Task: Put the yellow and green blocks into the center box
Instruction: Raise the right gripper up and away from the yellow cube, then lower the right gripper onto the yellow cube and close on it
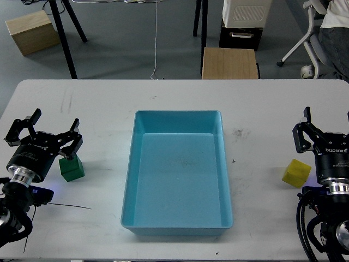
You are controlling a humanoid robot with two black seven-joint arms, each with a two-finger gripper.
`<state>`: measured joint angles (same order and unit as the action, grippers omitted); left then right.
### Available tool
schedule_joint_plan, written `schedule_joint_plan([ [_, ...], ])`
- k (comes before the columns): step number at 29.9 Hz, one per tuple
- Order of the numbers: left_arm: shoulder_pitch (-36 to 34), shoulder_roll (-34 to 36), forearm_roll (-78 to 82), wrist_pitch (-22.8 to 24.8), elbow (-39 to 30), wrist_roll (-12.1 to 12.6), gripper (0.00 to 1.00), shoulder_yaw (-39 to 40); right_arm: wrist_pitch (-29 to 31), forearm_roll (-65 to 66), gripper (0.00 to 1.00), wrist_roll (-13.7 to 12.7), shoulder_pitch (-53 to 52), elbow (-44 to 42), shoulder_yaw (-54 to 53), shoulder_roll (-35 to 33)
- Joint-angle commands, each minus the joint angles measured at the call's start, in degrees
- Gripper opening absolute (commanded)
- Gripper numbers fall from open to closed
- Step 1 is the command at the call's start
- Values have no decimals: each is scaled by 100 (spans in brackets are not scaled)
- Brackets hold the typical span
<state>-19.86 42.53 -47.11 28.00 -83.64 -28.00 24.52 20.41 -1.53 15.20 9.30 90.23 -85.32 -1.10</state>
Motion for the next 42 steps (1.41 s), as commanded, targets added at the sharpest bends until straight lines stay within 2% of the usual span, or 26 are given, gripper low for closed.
schedule_joint_plan([
  [1, 9, -8, 0, 0, 14, 0, 100, 0, -10, 1581, 99, 0, -269, -14, -177, -294],
  [5, 9, -8, 0, 0, 23, 0, 100, 0, -168, 3348, 99, 0, -796, -119, -187, -487],
  [8, 9, -8, 0, 0, 23, 0, 100, 0, -475, 4474, 98, 0, -1446, -225, -116, -890],
  [13, 9, -8, -9, 0, 49, 0, 100, 0, -590, 6100, 98, 79, -2676, -830, 857, -2321],
  [17, 26, -17, -9, 0, 146, 0, 100, 0, -590, 7068, 98, 570, -3722, -1148, 2087, -3623],
  [20, 35, -26, -9, 0, 155, 0, 100, 0, -590, 8025, 97, 1211, -4592, -1157, 2948, -4160],
  [21, 35, -26, -9, 0, 155, 0, 100, 0, -582, 8402, 97, 1280, -4847, -1166, 3273, -4266],
  [24, 35, -17, -9, 0, 164, 0, 100, 0, -582, 9335, 97, 1280, -5647, -1201, 4258, -4284],
  [29, 35, -8, -9, 0, 155, 0, 100, 0, -529, 10102, 98, 1280, -7018, -1429, 6323, -4241],
  [32, 35, -8, -9, 0, 164, 0, 100, 0, -92, 10435, 99, 1280, -7888, -1421, 7448, -4276],
  [36, 35, -17, -17, 0, 164, 0, 100, 0, 516, 10831, 99, 1280, -8706, -1307, 8442, -4363],
  [42, 44, -8, -17, 0, 164, 0, 100, 0, 552, 11693, 99, 1280, -9244, -964, 9506, -4530],
])
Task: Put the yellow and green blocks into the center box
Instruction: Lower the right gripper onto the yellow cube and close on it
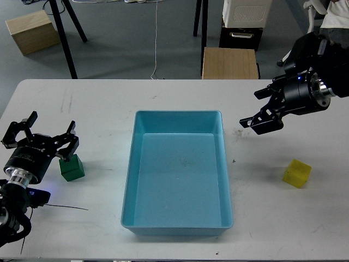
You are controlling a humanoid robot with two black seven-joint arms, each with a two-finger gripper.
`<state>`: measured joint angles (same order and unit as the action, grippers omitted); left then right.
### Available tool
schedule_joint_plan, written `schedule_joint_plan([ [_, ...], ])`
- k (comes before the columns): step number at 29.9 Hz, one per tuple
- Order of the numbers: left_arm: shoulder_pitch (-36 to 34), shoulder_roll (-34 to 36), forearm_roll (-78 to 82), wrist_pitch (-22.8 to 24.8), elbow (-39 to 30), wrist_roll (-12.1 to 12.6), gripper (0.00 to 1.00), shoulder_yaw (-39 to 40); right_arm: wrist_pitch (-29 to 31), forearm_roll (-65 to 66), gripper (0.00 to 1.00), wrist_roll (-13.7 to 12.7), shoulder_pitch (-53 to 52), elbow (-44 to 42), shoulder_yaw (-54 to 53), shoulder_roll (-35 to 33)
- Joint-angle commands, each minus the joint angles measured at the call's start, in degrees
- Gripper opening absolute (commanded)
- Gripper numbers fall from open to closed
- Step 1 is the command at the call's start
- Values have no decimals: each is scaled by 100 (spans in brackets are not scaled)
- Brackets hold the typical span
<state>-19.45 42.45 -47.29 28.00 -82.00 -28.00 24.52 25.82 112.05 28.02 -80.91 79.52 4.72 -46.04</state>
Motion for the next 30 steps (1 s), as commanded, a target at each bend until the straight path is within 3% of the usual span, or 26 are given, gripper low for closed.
schedule_joint_plan([
  [1, 3, 0, 0, 0, 0, 0, 100, 0, 10, 344, 99, -2, -241, 108, 678, -45],
  [9, 3, 0, 0, 0, 0, 0, 100, 0, 2, 282, 98, -2, 74, 134, 1057, -388],
  [30, 12, 0, 0, 0, 8, 0, 100, 0, 10, 502, 98, -2, 1077, -560, 1022, -265],
])
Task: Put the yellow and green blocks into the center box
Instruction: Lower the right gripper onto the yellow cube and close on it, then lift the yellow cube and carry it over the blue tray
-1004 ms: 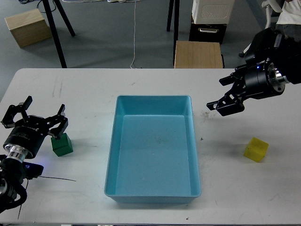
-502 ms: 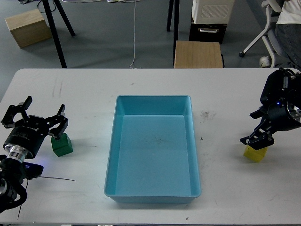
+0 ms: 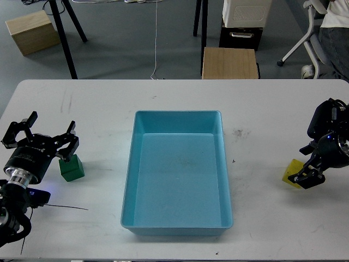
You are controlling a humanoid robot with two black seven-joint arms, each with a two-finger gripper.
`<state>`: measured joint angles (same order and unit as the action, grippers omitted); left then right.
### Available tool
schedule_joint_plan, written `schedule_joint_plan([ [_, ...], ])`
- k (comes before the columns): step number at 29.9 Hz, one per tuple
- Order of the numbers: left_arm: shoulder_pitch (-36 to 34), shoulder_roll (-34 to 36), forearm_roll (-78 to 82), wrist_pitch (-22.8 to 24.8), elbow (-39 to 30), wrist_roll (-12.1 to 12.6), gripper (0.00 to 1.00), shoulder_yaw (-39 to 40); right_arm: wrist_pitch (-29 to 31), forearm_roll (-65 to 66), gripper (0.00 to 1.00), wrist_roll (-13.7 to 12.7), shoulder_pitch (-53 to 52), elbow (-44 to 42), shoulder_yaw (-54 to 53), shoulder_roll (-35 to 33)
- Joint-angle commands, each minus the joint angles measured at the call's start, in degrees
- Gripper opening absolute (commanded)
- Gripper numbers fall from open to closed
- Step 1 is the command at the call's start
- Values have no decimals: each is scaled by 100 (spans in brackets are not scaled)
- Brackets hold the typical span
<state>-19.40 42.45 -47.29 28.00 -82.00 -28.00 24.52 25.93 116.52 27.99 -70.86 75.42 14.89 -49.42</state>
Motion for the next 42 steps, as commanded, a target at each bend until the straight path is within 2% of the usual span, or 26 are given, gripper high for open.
schedule_joint_plan([
  [1, 6, 0, 0, 0, 9, 0, 100, 0, 0, 64, 98, 1, 107, -176, 5, 99],
  [11, 6, 0, -8, 0, 9, 0, 100, 0, -123, 55, 96, 1, 371, -493, -13, 406],
  [17, 6, 0, -8, 0, 79, 0, 100, 0, -369, 47, 89, 1, 494, -624, -21, 591],
  [25, 6, 0, -8, 0, 79, 0, 100, 0, -528, 82, 63, 1, 529, -660, 5, 591],
  [33, 6, 0, -8, 0, 88, 0, 100, 0, -536, 521, 29, 1, 441, -651, 5, 521],
  [37, 24, 0, -8, 0, 88, 0, 100, 0, -694, 495, 13, 1, -75, -651, -30, 538],
  [42, 41, 9, -8, 0, 88, 0, 100, 0, -835, -48, 9, 1, -1148, -607, -74, 740],
])
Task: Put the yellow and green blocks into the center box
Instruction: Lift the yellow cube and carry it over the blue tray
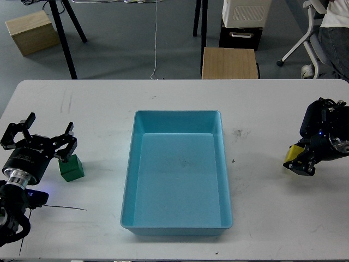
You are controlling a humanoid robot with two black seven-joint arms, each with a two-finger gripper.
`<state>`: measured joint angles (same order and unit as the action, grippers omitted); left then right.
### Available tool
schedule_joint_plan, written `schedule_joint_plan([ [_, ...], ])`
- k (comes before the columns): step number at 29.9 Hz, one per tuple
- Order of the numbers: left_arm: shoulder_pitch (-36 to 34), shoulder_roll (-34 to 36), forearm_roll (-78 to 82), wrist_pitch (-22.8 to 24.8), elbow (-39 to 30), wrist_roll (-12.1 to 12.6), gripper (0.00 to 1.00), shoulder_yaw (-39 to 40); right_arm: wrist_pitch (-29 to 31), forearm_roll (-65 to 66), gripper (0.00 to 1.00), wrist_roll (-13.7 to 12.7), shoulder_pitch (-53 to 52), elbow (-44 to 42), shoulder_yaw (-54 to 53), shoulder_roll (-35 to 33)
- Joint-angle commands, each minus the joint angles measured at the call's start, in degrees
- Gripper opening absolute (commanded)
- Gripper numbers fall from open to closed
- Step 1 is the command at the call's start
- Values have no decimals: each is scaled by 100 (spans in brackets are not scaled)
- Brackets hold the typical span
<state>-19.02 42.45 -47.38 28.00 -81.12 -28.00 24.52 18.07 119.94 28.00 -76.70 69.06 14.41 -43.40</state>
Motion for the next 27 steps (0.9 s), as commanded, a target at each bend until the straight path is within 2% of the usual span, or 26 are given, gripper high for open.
schedule_joint_plan([
  [1, 4, 8, 0, 0, 0, 0, 100, 0, -49, -654, 9, 0, -792, 28, -26, 296],
  [5, 4, 44, 0, 0, 0, 0, 100, 0, -23, -1271, 10, 0, -1452, 28, 52, 1148],
  [13, 13, 79, -17, 0, 0, 0, 100, 0, -23, -1272, 10, 0, -1918, 20, 904, 2589],
  [16, 13, 79, -17, 0, 26, 0, 100, 0, -23, -1254, 10, 0, -1937, -24, 1238, 3108],
  [27, 13, 88, -17, 0, 70, 0, 100, 79, -5, -1263, 13, 0, -1620, -604, 1564, 4340],
])
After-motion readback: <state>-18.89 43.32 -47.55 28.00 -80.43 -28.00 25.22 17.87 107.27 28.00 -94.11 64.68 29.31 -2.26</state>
